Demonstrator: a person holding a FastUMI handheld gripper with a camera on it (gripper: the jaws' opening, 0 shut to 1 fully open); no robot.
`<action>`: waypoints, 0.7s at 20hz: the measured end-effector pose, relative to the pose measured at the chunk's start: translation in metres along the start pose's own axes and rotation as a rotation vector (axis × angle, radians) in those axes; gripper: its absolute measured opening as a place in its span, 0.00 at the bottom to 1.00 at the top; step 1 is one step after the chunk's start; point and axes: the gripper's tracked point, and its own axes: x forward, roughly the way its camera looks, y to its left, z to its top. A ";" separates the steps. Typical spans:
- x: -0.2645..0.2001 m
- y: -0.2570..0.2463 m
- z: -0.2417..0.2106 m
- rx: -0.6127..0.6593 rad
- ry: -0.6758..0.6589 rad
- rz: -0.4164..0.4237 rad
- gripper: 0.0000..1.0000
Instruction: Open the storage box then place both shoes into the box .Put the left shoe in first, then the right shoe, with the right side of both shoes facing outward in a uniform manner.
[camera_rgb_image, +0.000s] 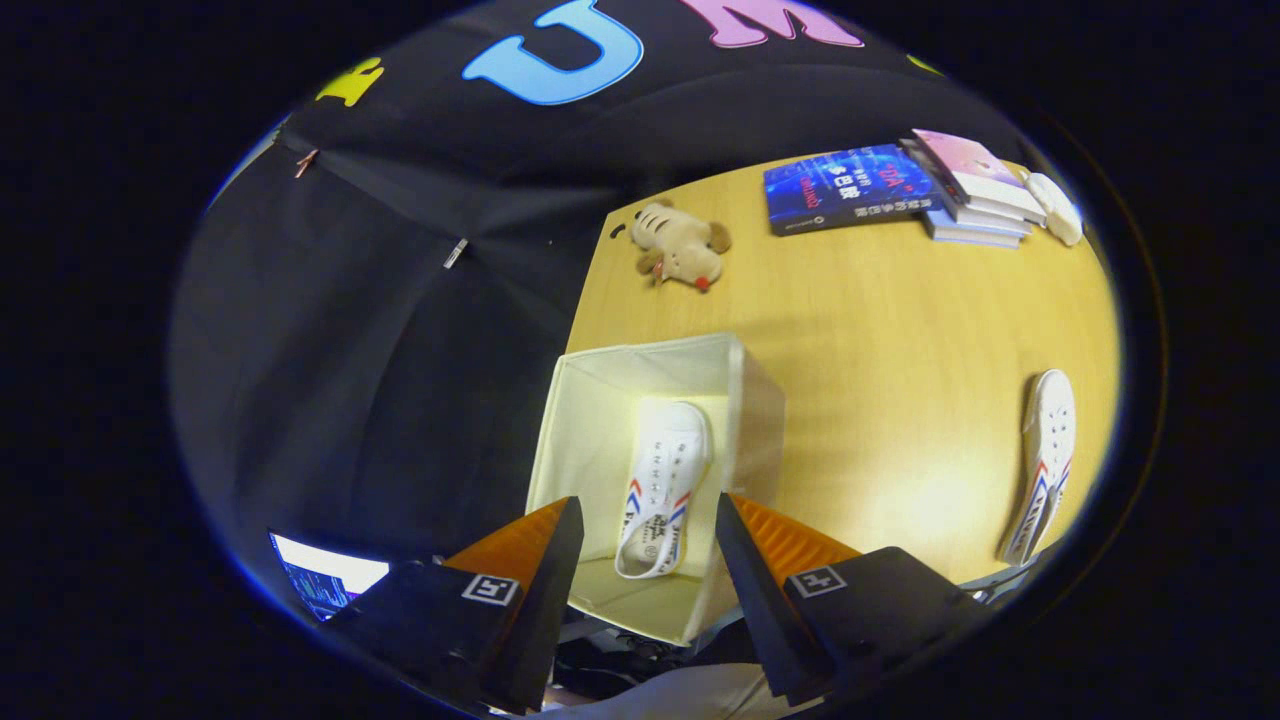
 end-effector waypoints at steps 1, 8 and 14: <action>-0.010 -0.016 0.003 0.005 -0.015 -0.019 0.82; -0.062 -0.157 0.029 0.107 -0.103 -0.199 0.82; -0.082 -0.290 0.000 0.183 -0.042 -0.395 0.82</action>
